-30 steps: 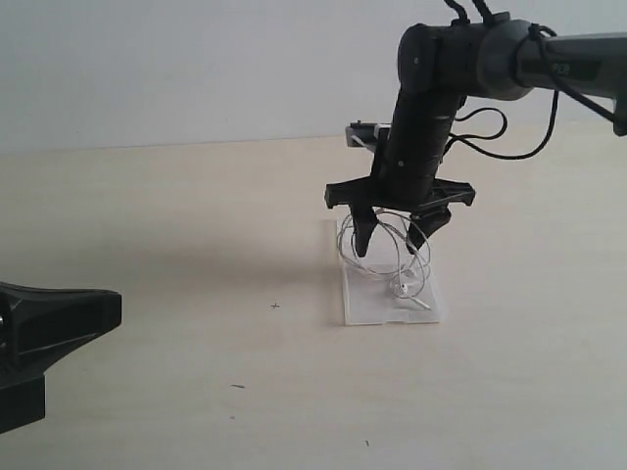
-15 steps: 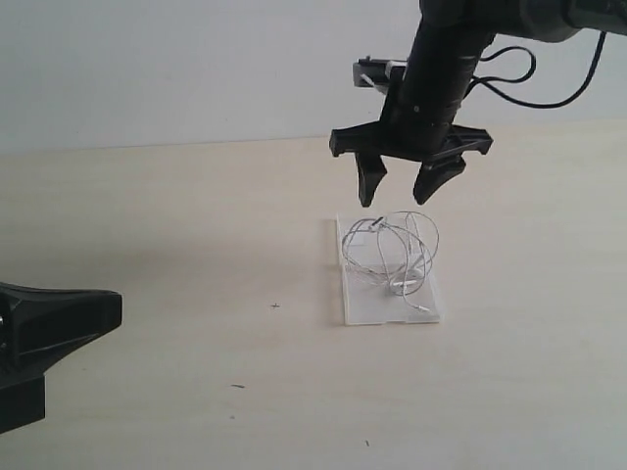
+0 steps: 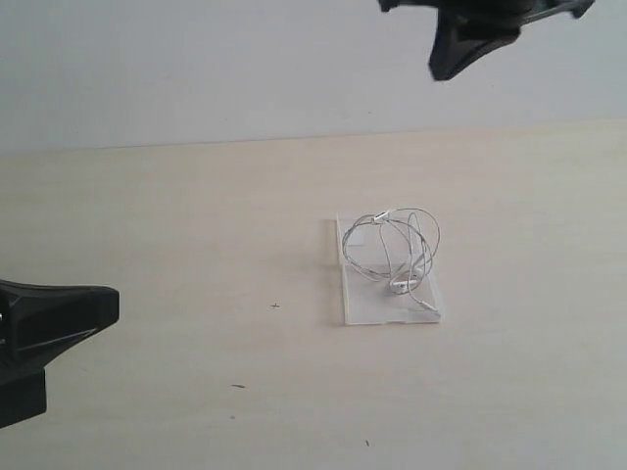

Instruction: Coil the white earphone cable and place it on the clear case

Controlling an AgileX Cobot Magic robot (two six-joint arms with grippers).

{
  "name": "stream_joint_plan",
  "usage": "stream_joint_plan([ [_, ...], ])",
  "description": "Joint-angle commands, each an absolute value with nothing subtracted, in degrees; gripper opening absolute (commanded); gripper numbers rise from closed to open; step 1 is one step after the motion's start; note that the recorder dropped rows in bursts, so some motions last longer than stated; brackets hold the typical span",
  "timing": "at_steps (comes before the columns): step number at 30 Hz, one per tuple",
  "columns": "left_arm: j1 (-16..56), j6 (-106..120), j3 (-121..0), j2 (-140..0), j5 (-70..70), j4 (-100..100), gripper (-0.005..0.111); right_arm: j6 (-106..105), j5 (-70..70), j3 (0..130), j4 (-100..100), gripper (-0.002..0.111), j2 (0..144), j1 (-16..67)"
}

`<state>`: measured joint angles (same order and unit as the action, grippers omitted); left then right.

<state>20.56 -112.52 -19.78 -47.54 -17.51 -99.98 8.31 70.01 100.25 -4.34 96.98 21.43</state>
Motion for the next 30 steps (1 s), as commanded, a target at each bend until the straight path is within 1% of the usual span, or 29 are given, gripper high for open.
stream_joint_plan([
  [1, 20.59, -112.37, -19.57, -47.73, -17.85, -99.95, 0.0, 6.6, 69.96, 92.78, -2.36, 0.0, 81.93, 21.31],
  [3, 20.59, -112.37, -19.57, -47.73, -17.85, -99.95, 0.0, 6.63, 69.96, 90.54, -2.66, 0.0, 74.97, 21.31],
  [12, 20.59, -112.37, -19.57, -47.73, -17.85, -99.95, 0.0, 6.63, 69.96, 90.74, -2.98, 0.0, 52.44, 21.31],
  [19, 20.59, -112.37, -19.57, -47.73, -17.85, -99.95, 0.0, 6.63, 69.96, 90.74, -2.98, 0.0, 38.49, 21.31],
  [23, 20.59, -112.37, -19.57, -47.73, -17.85, -99.95, 0.0, 6.63, 69.96, 90.61, -2.91, 0.0, 32.84, 21.21],
  [27, 20.59, -112.37, -19.57, -47.73, -17.85, -99.95, 0.0, 7.69, 69.96, 88.78, -2.91, 0.0, 28.82, 17.87],
  [30, 20.59, -112.37, -19.57, -47.73, -17.85, -99.95, 0.0, 7.45, 68.57, 81.79, -2.91, 0.0, 25.47, 14.42],
])
